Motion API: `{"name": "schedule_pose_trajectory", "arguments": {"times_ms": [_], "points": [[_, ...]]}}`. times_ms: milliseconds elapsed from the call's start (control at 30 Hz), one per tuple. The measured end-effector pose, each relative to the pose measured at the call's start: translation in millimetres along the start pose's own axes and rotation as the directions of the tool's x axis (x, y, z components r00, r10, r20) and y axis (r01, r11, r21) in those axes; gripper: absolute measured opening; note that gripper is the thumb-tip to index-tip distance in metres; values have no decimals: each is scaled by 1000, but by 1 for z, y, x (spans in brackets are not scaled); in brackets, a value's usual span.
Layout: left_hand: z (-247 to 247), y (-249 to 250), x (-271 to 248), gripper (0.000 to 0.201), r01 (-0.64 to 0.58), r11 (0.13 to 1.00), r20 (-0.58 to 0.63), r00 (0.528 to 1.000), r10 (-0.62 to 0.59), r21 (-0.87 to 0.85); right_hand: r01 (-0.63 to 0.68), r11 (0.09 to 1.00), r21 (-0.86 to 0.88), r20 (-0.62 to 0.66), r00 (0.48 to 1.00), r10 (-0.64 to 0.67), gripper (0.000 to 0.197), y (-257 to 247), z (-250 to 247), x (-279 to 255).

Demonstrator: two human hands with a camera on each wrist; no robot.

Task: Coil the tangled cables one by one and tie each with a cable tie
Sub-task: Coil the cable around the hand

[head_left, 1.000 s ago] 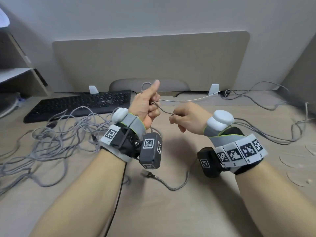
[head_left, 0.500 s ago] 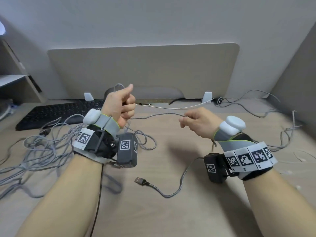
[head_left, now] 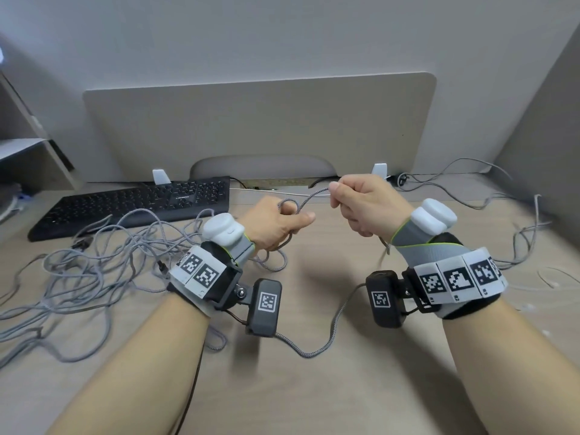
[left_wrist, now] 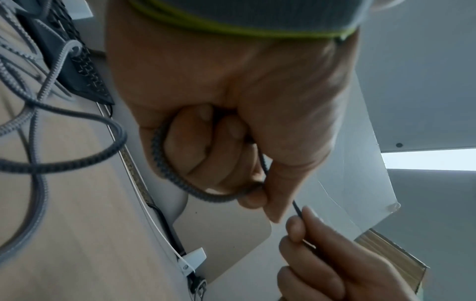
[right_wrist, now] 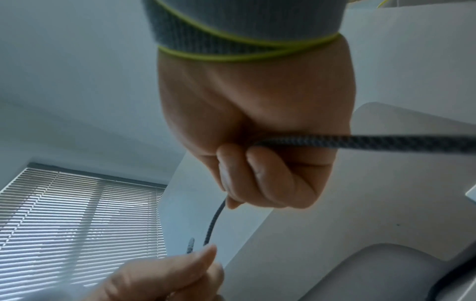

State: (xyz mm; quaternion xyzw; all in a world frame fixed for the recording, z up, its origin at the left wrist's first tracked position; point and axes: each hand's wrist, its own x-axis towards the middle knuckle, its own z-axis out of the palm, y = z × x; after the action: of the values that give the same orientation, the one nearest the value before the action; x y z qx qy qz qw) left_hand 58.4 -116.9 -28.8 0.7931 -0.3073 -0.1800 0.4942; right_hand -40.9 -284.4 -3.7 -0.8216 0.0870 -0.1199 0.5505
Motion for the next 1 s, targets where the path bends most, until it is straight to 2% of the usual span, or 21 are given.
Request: {"name": "schedule_pose_trajectory", "arguments": {"times_ms": [67,233,300,400,500,633,700,767,833,900,1000], "points": [[4,0,1,51,4,999,-31,999,-5,-43,4,1000,28,-5,1000,-4,35,-5,0,-3],[-3,-1,5,43,-38,999,-208,977,34,-13,39,999,-23,10,999,-39,35,-10,-2,-8],[-7,0,6,42,-44,987,-244,970,4,-158,35,999,-39,32,999,-34,32,-9,-2,-8],[-16,1,5,42,19,874,-235,960,-152,-486,16,998,-61,46,999,-14,31,-8,-5,-8],[-25,-2,4,43,21,833,-236,955,-181,-553,29,994,-109,34,999,-26,31,-9,-11,-9],[-16,2,1,42,9,814,-138,984,-109,-580,83,994,-66,15,996,-83,26,-12,-10,-11],[-8,6,-1,33,11,781,-71,995,-71,-625,99,994,-45,44,994,-97,25,-12,-3,-11],[0,9,-3,36,15,734,-18,999,-37,-679,100,994,-50,103,990,-95,24,-10,5,-12],[3,10,-4,35,-2,681,-3,1000,-1,-732,100,990,-103,157,984,-83,24,-8,13,-12],[2,12,-3,24,-30,642,-8,999,37,-766,102,983,-155,182,981,-72,26,-6,19,-12],[-3,15,-2,28,-74,641,-42,997,65,-764,95,982,-165,170,983,-66,32,-4,24,-11]]}}
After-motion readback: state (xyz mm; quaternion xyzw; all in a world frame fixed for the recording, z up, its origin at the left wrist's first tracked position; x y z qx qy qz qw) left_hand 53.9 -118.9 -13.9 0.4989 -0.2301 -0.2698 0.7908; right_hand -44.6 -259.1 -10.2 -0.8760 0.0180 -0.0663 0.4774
